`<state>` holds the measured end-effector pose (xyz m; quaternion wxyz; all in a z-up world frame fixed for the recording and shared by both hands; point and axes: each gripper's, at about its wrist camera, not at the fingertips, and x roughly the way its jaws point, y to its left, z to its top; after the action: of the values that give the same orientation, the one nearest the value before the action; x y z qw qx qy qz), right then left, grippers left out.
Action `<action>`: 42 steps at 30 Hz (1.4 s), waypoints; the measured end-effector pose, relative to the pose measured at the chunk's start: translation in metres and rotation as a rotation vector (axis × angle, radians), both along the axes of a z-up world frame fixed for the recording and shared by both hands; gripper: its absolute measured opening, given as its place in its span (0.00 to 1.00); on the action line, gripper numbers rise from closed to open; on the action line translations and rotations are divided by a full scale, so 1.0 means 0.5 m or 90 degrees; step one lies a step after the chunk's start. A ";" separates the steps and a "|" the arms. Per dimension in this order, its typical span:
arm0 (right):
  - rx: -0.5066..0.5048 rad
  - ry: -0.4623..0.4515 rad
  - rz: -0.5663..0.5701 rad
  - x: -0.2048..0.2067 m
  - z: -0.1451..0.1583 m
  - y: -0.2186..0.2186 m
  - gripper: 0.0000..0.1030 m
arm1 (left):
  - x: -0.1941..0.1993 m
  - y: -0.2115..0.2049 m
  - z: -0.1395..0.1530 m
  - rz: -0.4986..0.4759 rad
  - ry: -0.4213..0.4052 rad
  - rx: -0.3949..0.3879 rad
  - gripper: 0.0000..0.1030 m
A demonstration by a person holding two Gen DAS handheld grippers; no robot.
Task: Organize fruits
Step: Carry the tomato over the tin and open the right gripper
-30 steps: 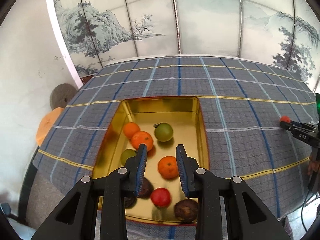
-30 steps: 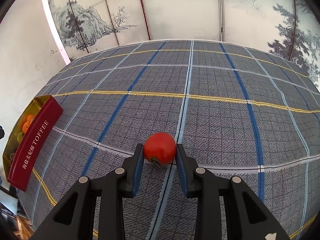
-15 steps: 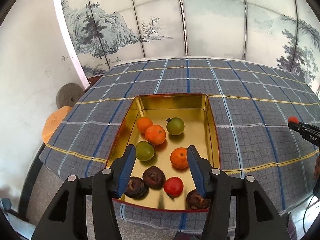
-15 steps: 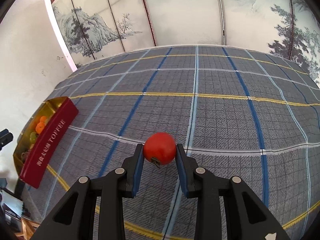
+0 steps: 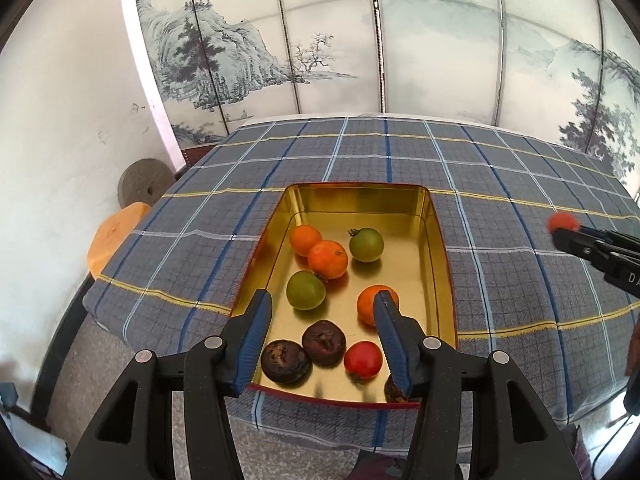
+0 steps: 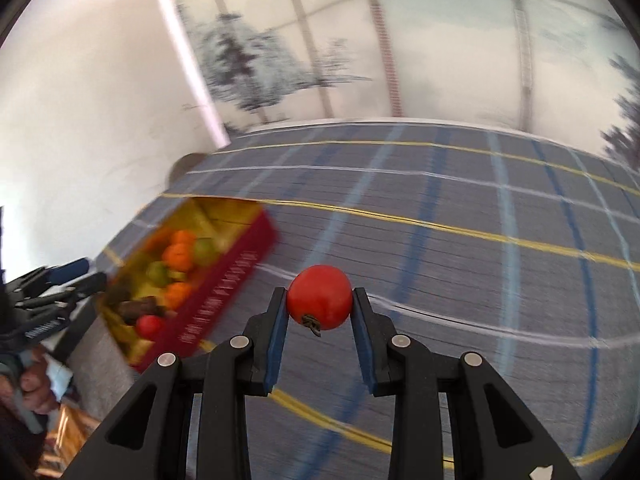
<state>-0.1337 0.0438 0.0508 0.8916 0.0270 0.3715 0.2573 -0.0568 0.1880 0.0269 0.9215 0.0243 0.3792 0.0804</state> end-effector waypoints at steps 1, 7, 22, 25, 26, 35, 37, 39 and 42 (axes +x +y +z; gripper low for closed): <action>0.003 -0.002 0.020 -0.002 0.007 0.027 0.29 | -0.002 0.003 0.000 0.002 0.000 -0.001 0.53; 0.015 0.007 0.120 0.002 0.022 0.173 0.29 | -0.017 0.027 0.007 0.010 -0.011 -0.013 0.53; -0.025 0.062 0.167 0.070 -0.046 0.340 0.29 | -0.053 0.094 0.030 0.049 -0.052 -0.030 0.68; -0.035 0.063 0.170 0.074 -0.051 0.350 0.29 | -0.053 0.098 0.032 0.050 -0.051 -0.033 0.68; -0.036 0.063 0.170 0.075 -0.053 0.353 0.30 | -0.054 0.097 0.032 0.050 -0.051 -0.031 0.68; -0.039 0.054 0.177 0.074 -0.046 0.375 0.30 | -0.047 0.108 0.023 0.056 -0.034 -0.046 0.68; -0.037 0.048 0.178 0.072 -0.041 0.377 0.33 | -0.046 0.107 0.023 0.056 -0.033 -0.048 0.68; -0.031 0.040 0.179 0.066 -0.032 0.377 0.39 | -0.044 0.108 0.023 0.056 -0.034 -0.045 0.68; -0.026 0.010 0.169 0.051 -0.011 0.373 0.51 | -0.044 0.105 0.024 0.058 -0.039 -0.041 0.68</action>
<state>-0.1082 0.2305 0.0454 0.8472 -0.0388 0.3840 0.3650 -0.0787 0.2403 0.0390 0.9284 -0.0251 0.3540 0.1103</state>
